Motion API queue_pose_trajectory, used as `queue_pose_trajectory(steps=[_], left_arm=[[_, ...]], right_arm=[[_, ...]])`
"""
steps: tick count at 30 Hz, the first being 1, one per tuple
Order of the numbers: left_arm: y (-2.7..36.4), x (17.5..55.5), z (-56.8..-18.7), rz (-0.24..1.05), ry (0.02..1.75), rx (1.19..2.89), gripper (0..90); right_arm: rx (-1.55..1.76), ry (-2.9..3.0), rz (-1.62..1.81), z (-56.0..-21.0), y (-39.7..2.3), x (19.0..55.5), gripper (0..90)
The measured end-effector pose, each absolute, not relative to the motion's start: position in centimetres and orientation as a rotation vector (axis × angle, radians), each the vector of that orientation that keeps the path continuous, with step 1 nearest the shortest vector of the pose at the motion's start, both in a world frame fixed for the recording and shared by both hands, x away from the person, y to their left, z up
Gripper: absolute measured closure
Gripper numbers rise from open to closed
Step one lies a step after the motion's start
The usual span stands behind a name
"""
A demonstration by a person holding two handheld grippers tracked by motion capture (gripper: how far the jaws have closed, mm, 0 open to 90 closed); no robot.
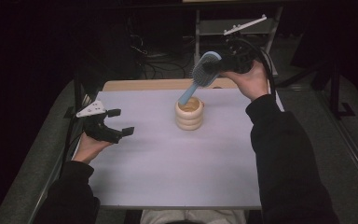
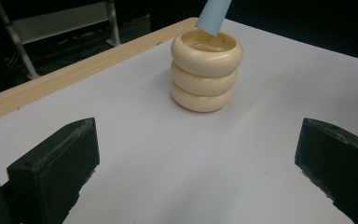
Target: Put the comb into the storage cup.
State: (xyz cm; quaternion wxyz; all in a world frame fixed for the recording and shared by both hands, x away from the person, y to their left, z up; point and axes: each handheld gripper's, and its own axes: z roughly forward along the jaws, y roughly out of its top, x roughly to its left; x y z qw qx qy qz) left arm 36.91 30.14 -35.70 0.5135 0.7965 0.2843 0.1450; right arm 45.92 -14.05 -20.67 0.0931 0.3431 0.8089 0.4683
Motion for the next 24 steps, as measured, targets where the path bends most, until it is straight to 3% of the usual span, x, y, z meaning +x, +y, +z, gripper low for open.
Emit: queue_pose_trajectory(steps=[24], left_arm=[[35.3, 34.7, -39.3, 0.382, 0.810, 1.835, 0.0]], right_arm=[[1.074, 2.415, 1.321, -23.5, -14.6, 46.9, 54.8]])
